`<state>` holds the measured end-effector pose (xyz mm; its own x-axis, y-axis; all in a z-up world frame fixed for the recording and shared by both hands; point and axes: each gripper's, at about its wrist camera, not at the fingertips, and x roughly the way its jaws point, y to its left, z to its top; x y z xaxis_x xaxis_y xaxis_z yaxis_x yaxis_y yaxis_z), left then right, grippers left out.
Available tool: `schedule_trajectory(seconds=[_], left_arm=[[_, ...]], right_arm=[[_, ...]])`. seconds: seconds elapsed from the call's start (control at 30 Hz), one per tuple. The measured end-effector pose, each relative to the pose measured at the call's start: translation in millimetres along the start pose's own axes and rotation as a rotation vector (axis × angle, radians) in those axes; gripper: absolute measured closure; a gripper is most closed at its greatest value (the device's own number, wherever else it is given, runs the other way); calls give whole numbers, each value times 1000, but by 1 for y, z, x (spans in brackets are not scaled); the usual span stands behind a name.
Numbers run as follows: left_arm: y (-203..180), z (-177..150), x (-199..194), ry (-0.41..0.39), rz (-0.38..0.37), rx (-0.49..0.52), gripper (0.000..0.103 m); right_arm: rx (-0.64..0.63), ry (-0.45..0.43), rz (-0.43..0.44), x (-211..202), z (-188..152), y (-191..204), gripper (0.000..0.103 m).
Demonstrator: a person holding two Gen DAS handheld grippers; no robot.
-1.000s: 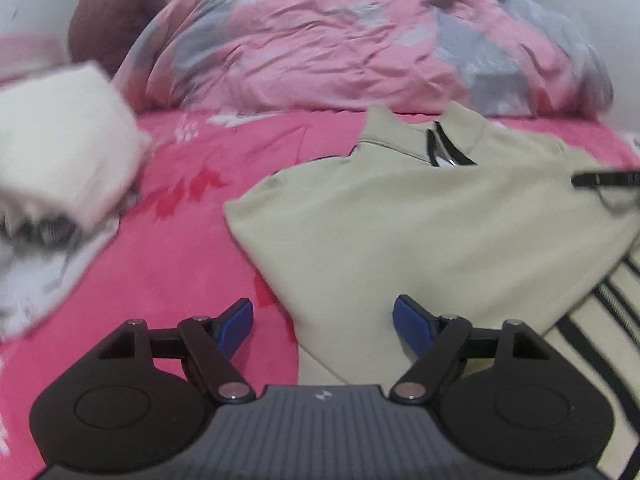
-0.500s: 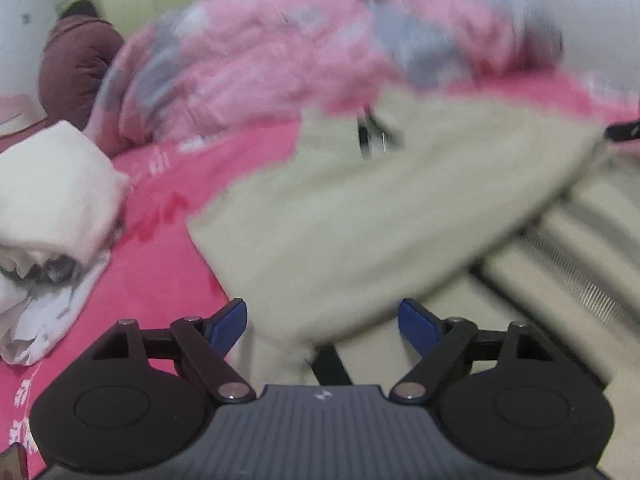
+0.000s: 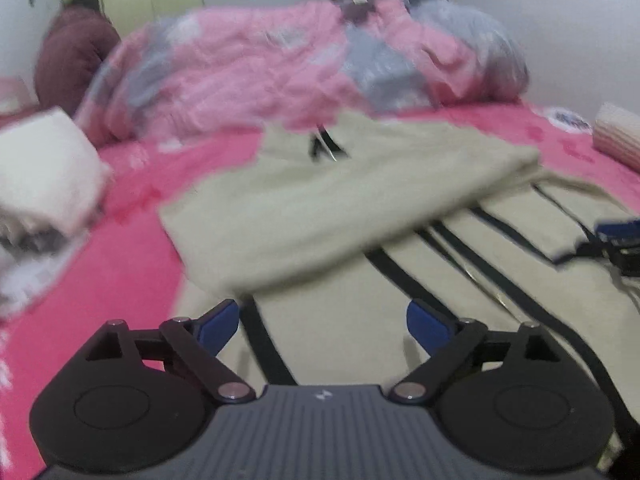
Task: Fold clothes
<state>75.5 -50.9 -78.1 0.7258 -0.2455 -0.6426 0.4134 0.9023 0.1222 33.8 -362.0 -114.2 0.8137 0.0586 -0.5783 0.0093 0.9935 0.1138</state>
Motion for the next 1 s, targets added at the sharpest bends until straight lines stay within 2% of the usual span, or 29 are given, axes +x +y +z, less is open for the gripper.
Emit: schedule_trajectory(seconds=[0.03, 0.1, 0.17, 0.2, 0.3, 0.37, 0.4, 0.83, 1.0], left_arm=[[-1, -4, 3, 21, 6, -32, 11], [-2, -10, 9, 63, 17, -98, 7], [3, -11, 11, 83, 11, -174, 3], [4, -10, 11, 91, 16, -192, 1], [-1, -7, 12, 117, 48, -194, 0], [-1, -6, 12, 128, 62, -201, 0], [-1, -5, 12, 133, 68, -204, 0], [-8, -3, 9, 172, 125, -232, 0], [-8, -4, 7, 178, 138, -250, 0]], right_arm=[[-30, -74, -16, -4, -13, 5, 41], [-25, -107, -33, -7, -19, 8, 40], [-4, -103, -24, -5, -17, 8, 33], [-3, -101, -16, -3, -16, 8, 26], [-49, -87, -30, 0, -16, 18, 14], [-35, -84, -19, 0, -18, 21, 9], [-28, -82, -14, 0, -18, 22, 1], [13, -54, -99, -1, -18, 38, 1], [39, -75, -88, -3, -20, 34, 1]])
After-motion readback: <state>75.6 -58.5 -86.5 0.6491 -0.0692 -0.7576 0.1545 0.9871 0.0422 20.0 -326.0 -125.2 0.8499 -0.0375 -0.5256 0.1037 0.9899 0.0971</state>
